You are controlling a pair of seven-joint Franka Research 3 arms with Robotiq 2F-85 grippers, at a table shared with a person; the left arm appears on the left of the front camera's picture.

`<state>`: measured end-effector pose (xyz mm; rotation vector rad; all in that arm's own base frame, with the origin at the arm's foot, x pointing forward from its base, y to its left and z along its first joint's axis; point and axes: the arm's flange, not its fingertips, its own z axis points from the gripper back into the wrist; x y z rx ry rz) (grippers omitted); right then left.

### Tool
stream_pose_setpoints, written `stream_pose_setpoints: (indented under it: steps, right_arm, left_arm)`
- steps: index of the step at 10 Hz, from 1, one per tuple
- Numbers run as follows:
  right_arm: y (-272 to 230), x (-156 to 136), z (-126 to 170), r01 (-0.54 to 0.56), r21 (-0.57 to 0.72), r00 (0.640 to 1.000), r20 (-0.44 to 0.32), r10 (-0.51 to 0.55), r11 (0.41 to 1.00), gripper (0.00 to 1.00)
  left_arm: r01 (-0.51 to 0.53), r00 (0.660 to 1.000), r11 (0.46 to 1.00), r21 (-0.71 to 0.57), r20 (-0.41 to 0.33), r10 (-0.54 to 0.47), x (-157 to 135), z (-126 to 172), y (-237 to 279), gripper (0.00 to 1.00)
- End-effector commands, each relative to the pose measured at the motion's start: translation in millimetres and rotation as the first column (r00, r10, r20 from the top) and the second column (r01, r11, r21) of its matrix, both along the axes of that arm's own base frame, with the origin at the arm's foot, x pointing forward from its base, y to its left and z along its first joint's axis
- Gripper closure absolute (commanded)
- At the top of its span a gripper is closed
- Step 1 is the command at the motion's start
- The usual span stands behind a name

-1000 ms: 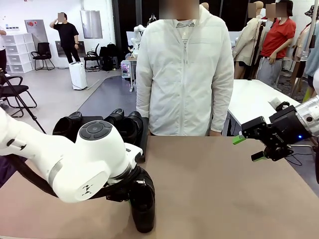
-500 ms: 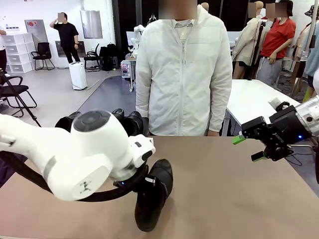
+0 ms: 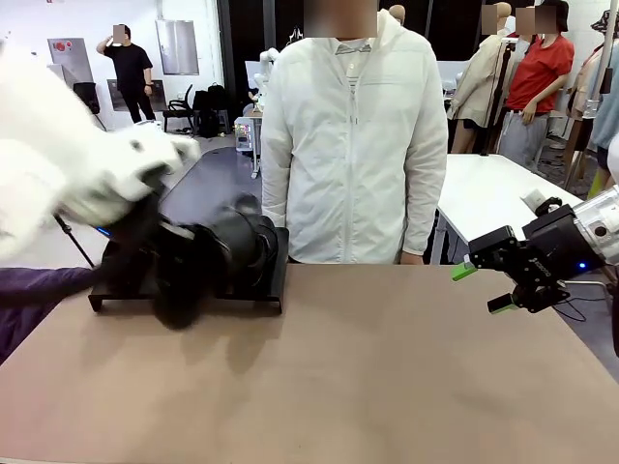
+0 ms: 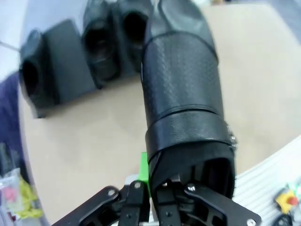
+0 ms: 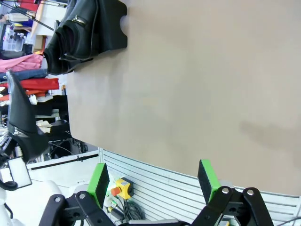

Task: Organize the shoes by placing them on the stand.
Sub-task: Place the Shoe from the middle of the table onto the Shoes Stand.

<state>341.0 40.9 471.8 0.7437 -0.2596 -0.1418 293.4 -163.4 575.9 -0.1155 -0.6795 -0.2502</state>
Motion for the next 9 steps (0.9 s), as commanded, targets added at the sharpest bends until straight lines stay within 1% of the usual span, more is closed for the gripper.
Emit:
stream_pose_setpoints:
  steps: [1,2,3,4,7,8,9]
  right_arm:
    - [1.6,0.8,2.1,0.004,0.027,1.0,0.004,-0.004,1.0,0.0]
    - [1.6,0.8,2.1,0.004,0.027,1.0,0.004,-0.004,1.0,0.0]
    - [1.6,0.8,2.1,0.004,0.027,1.0,0.004,-0.004,1.0,0.0]
    - [1.6,0.8,2.1,0.004,0.027,1.0,0.004,-0.004,1.0,0.0]
    - [1.6,0.8,2.1,0.004,0.027,1.0,0.004,-0.004,1.0,0.0]
    - [1.6,0.8,2.1,0.004,0.027,1.0,0.004,-0.004,1.0,0.0]
    - [1.6,0.8,2.1,0.004,0.027,1.0,0.004,-0.004,1.0,0.0]
  left_arm:
    - [-0.086,0.996,0.995,-0.048,0.028,0.087,-80.3,-103.6,117.5,1.0]
    - [-0.159,0.987,0.981,-0.115,-0.001,0.16,-89.1,-105.0,139.8,1.0]
    - [-0.278,0.959,0.944,-0.177,-0.105,0.262,-98.5,-108.1,147.6,1.0]
    - [-0.118,0.993,0.991,-0.066,-0.006,0.118,-4.5,27.7,86.0,1.0]
    - [-0.118,0.993,0.991,-0.066,-0.006,0.118,-4.5,27.7,86.0,1.0]
    - [-0.151,0.988,0.987,-0.059,-0.042,0.149,-11.5,25.4,94.7,1.0]
    - [-0.118,0.989,0.989,-0.092,-0.097,0.109,11.5,30.3,101.1,1.0]
